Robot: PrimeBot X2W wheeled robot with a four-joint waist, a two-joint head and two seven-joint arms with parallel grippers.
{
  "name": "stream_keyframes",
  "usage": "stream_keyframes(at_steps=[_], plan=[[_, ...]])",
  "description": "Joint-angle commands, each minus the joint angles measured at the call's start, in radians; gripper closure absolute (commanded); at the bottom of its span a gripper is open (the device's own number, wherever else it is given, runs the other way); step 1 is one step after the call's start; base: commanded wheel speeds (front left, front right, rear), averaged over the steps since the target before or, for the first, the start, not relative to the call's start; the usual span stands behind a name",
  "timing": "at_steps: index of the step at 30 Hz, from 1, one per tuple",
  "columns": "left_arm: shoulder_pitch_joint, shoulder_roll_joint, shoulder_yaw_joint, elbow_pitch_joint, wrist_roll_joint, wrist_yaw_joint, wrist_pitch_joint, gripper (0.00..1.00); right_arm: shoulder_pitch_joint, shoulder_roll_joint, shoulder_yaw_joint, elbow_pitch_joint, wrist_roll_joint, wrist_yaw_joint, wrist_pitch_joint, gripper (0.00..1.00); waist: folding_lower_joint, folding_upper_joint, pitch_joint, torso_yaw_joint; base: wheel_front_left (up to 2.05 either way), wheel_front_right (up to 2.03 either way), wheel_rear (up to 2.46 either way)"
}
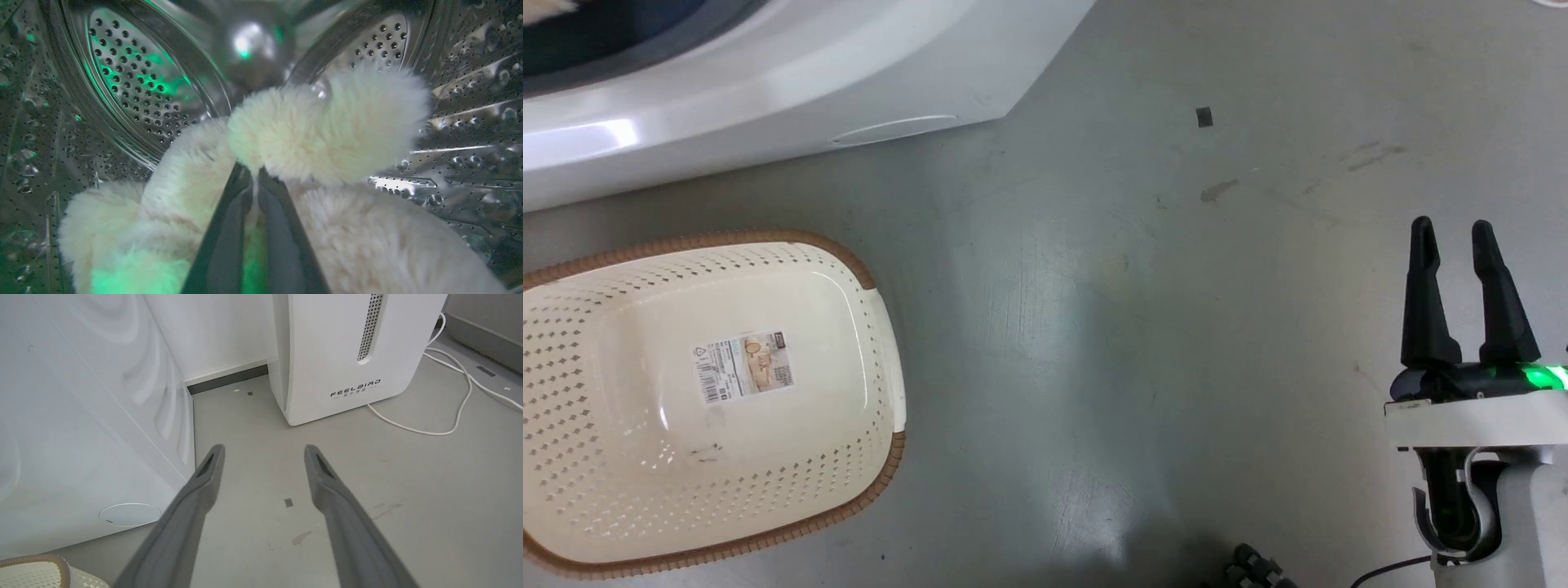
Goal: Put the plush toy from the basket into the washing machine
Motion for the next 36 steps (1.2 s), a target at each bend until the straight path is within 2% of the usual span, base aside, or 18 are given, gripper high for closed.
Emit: stream_keyframes(at_steps=[1, 2, 3, 4, 11, 22, 36], plan=[[-0.023, 0.003, 0.004, -0.006, 0.006, 0.005, -0.005, 1.0, -0.015, -0.001, 0.002, -0.005, 0.006, -0.001, -0.004, 0.0, -0.0002, 0.0, 0.009, -0.004, 0.0, 0.0, 0.0], [-0.029, 0.003, 0.005, -0.006, 0.008, 0.006, -0.005, 1.0, -0.015, -0.001, 0.005, -0.005, 0.005, -0.001, -0.004, 0.0, -0.0002, 0.0, 0.012, -0.005, 0.0, 0.0, 0.0], [-0.033, 0.003, 0.005, -0.004, 0.012, 0.008, -0.005, 0.89, -0.015, -0.001, 0.007, -0.006, 0.005, -0.001, -0.004, 0.0, -0.0002, 0.0, 0.014, -0.005, 0.0, 0.0, 0.0], [-0.036, 0.003, 0.003, -0.004, 0.018, 0.011, -0.005, 0.0, -0.014, -0.001, 0.01, -0.006, 0.004, -0.001, -0.004, 0.0, -0.0002, 0.0, 0.016, -0.004, 0.0, 0.0, 0.0], [-0.012, -0.018, 0.005, 0.029, 0.016, 0.015, -0.005, 0.0, -0.01, -0.001, 0.019, -0.006, -0.004, -0.001, -0.004, 0.0, -0.0002, 0.0, 0.005, 0.01, 0.0, 0.0, 0.0], [0.125, -0.076, 0.04, 0.026, -0.024, -0.012, -0.005, 0.0, 0.007, -0.001, 0.014, -0.002, -0.033, -0.001, -0.004, 0.0, -0.0002, 0.0, -0.1, 0.065, 0.0, 0.0, 0.0], [0.416, -0.182, 0.106, -0.122, -0.02, -0.005, -0.005, 0.0, 0.064, -0.001, 0.015, -0.005, -0.077, -0.001, -0.004, 0.0, -0.0002, 0.0, -0.274, 0.132, 0.0, 0.0, 0.0]])
